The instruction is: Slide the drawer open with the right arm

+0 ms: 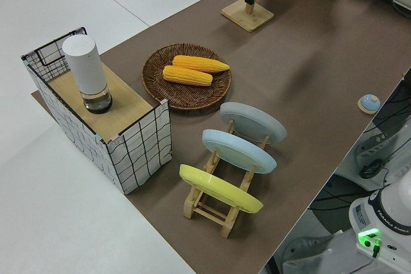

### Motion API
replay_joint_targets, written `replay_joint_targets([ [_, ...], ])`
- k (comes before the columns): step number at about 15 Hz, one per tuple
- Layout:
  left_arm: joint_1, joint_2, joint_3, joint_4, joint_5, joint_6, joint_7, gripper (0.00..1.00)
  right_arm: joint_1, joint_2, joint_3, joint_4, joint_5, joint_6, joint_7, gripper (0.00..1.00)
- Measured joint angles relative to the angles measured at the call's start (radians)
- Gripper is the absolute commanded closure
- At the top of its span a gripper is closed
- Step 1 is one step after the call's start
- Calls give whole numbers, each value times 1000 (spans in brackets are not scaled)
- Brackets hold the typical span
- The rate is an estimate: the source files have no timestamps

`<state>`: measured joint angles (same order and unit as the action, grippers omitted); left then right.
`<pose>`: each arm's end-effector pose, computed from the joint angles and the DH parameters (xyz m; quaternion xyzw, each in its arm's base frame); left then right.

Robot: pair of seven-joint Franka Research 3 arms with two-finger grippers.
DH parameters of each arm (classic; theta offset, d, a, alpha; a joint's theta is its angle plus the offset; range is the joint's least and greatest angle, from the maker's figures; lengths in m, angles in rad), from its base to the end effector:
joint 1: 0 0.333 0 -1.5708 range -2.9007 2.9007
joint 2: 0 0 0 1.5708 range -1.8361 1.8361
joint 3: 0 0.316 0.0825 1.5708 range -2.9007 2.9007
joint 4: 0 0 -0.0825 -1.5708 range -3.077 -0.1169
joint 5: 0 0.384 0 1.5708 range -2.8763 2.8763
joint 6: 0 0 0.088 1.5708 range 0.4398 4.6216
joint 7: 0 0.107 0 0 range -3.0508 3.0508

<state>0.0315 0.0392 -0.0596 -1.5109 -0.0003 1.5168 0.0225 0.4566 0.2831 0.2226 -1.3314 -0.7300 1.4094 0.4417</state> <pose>0.5612 -0.0151 0.6261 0.9995 -0.0253 -0.0166 0.0013 0.5442 0.3096 0.5855 0.9361 0.0882 0.0937 0.3273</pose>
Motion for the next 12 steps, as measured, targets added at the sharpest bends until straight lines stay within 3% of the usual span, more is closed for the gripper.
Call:
replay_joint_targets([
  [7,0,0,0,0,0,0,0,7,-222,-114,-5,1,384,85,-24,21],
  [12,0,0,0,0,0,0,0,7,-379,-143,-8,1,562,92,-144,19],
])
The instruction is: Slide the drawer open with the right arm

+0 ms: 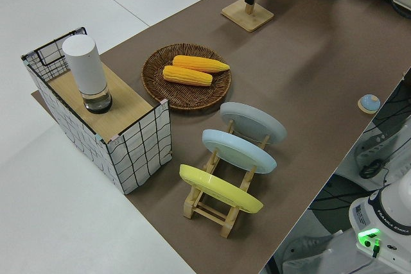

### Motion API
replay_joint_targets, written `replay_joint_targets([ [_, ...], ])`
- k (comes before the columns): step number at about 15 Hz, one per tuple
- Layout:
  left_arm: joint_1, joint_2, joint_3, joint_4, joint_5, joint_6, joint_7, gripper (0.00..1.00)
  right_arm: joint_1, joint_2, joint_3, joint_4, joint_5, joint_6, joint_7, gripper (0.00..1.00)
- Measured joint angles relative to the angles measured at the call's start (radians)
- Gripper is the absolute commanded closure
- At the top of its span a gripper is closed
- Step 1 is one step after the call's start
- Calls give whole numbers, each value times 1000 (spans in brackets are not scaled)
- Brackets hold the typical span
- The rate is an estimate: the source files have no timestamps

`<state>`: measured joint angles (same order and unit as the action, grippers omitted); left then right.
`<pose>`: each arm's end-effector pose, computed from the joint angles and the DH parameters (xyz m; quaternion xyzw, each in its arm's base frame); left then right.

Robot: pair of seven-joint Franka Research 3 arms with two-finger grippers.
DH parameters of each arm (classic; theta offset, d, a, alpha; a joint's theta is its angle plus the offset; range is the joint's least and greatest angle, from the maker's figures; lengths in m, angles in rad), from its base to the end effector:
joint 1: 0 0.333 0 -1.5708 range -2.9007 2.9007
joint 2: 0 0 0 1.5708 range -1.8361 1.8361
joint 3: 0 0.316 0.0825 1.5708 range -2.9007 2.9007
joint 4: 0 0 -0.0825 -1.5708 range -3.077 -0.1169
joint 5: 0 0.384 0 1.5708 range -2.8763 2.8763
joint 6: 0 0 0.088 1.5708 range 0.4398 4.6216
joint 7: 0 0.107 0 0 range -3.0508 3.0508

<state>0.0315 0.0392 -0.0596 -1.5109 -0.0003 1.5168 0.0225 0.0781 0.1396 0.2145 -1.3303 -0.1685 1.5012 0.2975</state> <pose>0.5612 -0.0151 0.6261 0.9995 -0.0253 -0.0166 0.0013 0.5730 0.1417 0.6538 0.9974 -0.0110 0.0363 0.0612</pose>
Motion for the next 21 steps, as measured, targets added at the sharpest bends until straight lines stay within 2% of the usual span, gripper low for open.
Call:
replay_joint_targets([
  [4,0,0,0,0,0,0,0,7,-100,-2,-2,0,71,3,-105,19],
  [9,0,0,0,0,0,0,0,7,-190,-1,-3,-3,127,3,-167,19],
  [16,0,0,0,0,0,0,0,7,-218,30,-3,-13,163,4,-185,19],
  [21,0,0,0,0,0,0,0,7,-214,48,1,-13,115,25,-185,17],
])
